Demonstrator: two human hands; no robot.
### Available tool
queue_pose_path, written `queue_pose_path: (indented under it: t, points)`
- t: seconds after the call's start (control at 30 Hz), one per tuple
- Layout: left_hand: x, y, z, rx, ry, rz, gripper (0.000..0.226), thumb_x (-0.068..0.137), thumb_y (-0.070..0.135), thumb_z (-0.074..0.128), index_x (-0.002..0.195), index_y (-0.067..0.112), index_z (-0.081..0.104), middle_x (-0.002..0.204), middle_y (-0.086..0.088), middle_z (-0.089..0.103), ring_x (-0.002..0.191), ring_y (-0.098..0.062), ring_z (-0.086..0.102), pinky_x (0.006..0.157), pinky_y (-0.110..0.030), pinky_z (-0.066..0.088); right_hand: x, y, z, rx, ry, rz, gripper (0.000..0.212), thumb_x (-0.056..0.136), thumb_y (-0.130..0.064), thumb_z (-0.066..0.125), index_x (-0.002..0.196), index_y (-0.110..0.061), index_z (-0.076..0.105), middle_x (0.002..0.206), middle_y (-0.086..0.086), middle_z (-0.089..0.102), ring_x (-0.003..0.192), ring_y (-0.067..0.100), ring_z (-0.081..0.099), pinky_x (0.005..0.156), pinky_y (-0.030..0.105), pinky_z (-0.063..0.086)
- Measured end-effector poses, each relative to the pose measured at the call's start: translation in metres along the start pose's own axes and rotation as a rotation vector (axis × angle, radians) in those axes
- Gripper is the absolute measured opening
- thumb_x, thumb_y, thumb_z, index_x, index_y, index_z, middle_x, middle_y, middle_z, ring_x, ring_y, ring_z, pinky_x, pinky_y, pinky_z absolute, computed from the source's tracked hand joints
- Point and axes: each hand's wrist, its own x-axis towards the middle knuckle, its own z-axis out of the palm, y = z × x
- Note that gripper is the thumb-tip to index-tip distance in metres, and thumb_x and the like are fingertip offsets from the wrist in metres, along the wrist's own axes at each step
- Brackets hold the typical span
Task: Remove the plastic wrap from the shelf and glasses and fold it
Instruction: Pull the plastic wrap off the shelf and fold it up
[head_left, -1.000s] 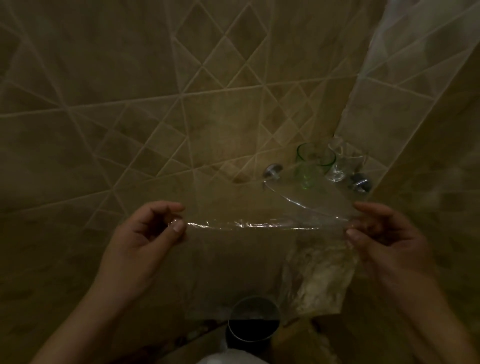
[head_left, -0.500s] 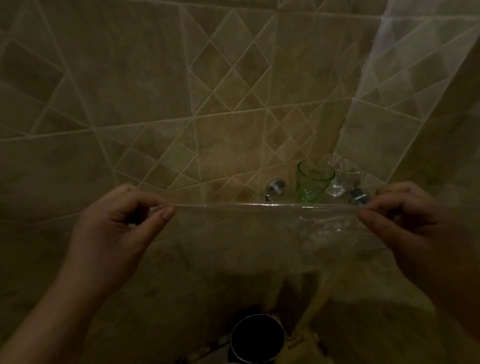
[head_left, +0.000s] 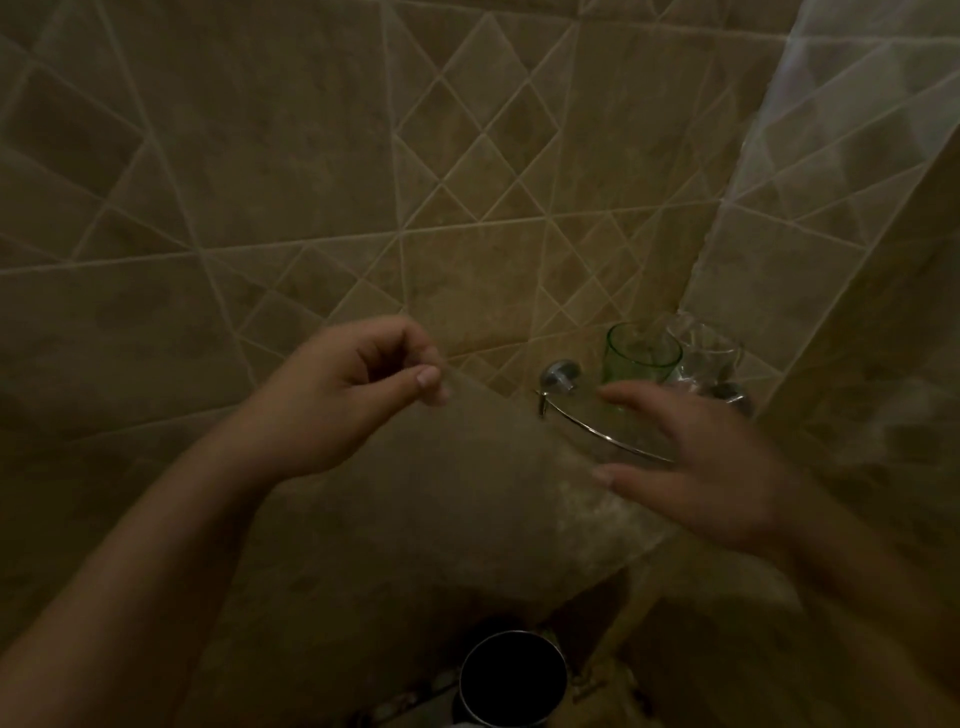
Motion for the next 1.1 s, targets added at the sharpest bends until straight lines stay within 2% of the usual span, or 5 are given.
queue_pose_path:
  t: [0.17, 0.3, 0.53, 0.8, 1.1]
  points:
    - [0.02, 0.002, -0.002, 0.18, -0.038, 0.067, 0.005, 0.09, 0.021, 0.06, 0.089, 0.024, 0.064, 0.081, 0.003, 0.069, 0.079, -0.013, 0.065, 0.07, -0.029, 0.053, 0.029, -0.018, 0.035, 0.139, -0.133, -0.064, 0.013, 0.078, -0.026, 0.068, 0.09, -0.026, 0.068, 0.074, -0.009, 0.069, 0.07, 0.001, 0.062, 0.065, 0.034, 0.053]
    - [0.013, -0.015, 0.005, 0.458, 0.427, 0.114, 0.039, 0.085, 0.025, 0.068, 0.121, 0.014, 0.055, 0.109, 0.001, 0.066, 0.1, -0.009, 0.06, 0.084, -0.025, 0.047, 0.031, -0.009, 0.049, 0.529, -0.087, 0.043, 0.025, 0.082, -0.003, 0.067, 0.081, -0.028, 0.071, 0.076, -0.002, 0.075, 0.068, 0.009, 0.068, 0.062, 0.024, 0.052]
    - [-0.062, -0.071, 0.067, -0.221, 0.517, -0.472, 0.107, 0.064, 0.06, 0.075, 0.145, 0.04, 0.007, 0.156, -0.005, 0.022, 0.134, -0.016, 0.03, 0.099, -0.032, 0.035, 0.024, 0.017, 0.064, 0.999, 0.015, 0.216, 0.037, 0.083, 0.009, 0.058, 0.077, -0.023, 0.076, 0.065, 0.001, 0.073, 0.059, 0.01, 0.066, 0.056, 0.02, 0.053]
    - [-0.071, -0.109, 0.083, -0.739, 0.254, -0.651, 0.021, 0.073, 0.016, 0.073, 0.093, 0.021, 0.072, 0.087, -0.003, 0.076, 0.076, -0.012, 0.069, 0.065, -0.023, 0.056, 0.021, 0.019, 0.092, 1.076, -0.024, 0.314, 0.025, 0.083, 0.003, 0.061, 0.088, -0.018, 0.074, 0.08, 0.007, 0.076, 0.071, 0.019, 0.071, 0.059, 0.025, 0.054]
    - [-0.079, -0.12, 0.076, -0.701, 0.252, -0.631, 0.008, 0.087, 0.01, 0.063, 0.089, 0.014, 0.069, 0.077, -0.008, 0.075, 0.06, -0.013, 0.066, 0.053, -0.022, 0.051, 0.017, 0.029, 0.102, 0.922, 0.055, 0.367, 0.02, 0.084, -0.001, 0.063, 0.073, -0.017, 0.071, 0.057, 0.002, 0.066, 0.048, 0.01, 0.056, 0.044, 0.019, 0.043]
